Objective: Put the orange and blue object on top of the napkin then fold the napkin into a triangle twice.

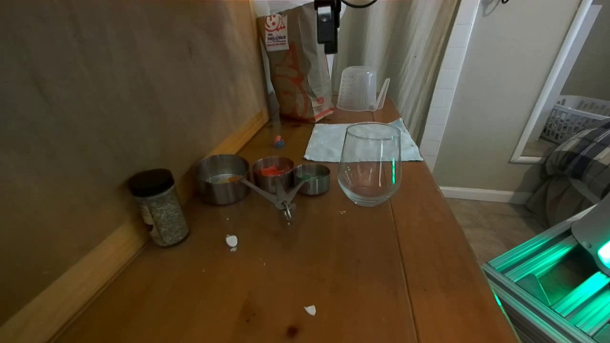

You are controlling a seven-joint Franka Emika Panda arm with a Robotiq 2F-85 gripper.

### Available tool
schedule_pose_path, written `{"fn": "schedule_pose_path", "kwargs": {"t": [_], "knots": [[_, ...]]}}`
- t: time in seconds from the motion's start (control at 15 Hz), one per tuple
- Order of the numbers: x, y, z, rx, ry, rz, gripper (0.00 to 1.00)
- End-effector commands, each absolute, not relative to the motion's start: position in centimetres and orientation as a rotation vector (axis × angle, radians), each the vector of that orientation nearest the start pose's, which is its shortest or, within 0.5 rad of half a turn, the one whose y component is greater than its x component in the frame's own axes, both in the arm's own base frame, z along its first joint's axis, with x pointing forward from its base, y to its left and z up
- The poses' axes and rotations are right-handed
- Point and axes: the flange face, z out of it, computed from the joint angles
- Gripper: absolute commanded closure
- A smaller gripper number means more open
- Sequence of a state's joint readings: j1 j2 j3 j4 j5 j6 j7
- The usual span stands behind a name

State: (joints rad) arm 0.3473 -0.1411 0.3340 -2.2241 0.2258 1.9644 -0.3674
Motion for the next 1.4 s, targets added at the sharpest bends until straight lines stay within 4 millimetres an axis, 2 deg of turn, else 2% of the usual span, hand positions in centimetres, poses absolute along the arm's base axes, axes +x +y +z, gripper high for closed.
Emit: {"fn": "schedule_pose_path", "kwargs": {"t": [0.0,0.2,0.53,0.87,1.33], "knots": [[37.0,32.4,41.8,-2.665,-1.364,0.235,0.00],[37.2,32.7,41.7,-2.661,-1.367,0.237,0.00],[39.1,33.3,37.6,-2.749,-1.198,0.199,0.00],[41.2,34.1,34.1,-2.808,-1.073,0.076,0.00],[43.4,34.9,29.3,-2.886,-1.023,0.007,0.00]]}}
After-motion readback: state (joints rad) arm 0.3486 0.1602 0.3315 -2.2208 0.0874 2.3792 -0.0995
